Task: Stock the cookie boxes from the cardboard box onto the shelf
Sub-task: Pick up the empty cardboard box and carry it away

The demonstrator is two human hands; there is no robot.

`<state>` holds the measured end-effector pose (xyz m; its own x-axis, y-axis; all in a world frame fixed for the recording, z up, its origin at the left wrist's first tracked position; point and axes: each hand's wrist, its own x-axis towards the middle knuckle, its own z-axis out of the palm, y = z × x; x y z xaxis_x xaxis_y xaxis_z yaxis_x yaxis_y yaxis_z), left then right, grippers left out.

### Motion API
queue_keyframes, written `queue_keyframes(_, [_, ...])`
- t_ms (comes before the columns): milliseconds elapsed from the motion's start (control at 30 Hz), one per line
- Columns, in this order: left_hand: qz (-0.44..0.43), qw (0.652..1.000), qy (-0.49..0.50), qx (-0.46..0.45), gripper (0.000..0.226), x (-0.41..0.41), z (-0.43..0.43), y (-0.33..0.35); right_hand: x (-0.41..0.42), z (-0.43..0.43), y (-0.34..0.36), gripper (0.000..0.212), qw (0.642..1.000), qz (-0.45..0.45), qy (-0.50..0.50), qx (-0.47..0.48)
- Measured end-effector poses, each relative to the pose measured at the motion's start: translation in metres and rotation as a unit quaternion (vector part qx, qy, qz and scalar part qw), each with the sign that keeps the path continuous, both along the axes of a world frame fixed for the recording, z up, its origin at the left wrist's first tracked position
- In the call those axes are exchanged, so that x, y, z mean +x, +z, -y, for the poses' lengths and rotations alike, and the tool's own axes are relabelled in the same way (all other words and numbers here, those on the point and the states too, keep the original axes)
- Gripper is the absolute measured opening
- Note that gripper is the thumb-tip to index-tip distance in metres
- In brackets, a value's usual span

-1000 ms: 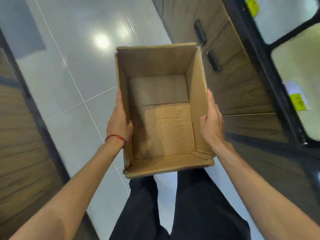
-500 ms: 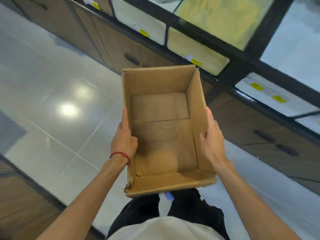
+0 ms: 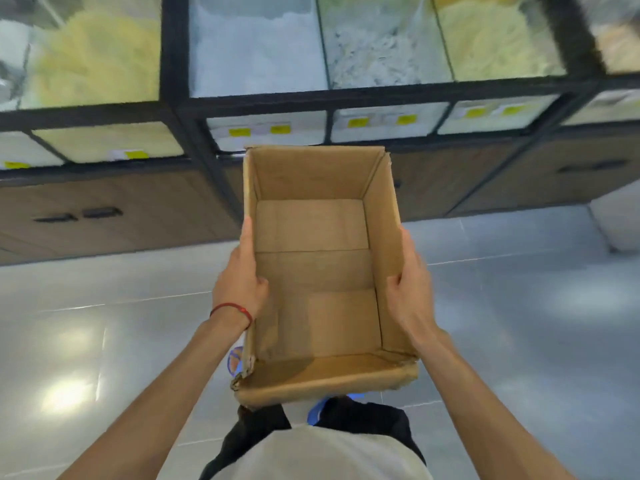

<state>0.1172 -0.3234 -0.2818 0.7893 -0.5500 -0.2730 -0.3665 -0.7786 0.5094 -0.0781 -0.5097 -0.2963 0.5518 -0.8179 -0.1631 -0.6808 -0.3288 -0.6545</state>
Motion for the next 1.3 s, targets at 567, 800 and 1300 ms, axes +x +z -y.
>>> queue_keyframes(567, [0.007, 0.946, -0.324, -0.017, 0.111, -0.179, 0.361, 0.018, -0.251, 0.192, 0.017, 0.096, 0.937, 0.022, -0.348, -0.015])
queue_keyframes(800, [-0.003, 0.907, -0.42, -0.031, 0.111, -0.226, 0.515, 0.022, -0.297, 0.29, 0.019, 0.096, 0.892, 0.023, -0.451, -0.024])
queue_keyframes(1300, [-0.013, 0.872, -0.488, 0.033, 0.11, -0.367, 0.82, -0.02, -0.435, 0.542, -0.024, 0.085, 0.853, 0.033, -0.52, 0.034])
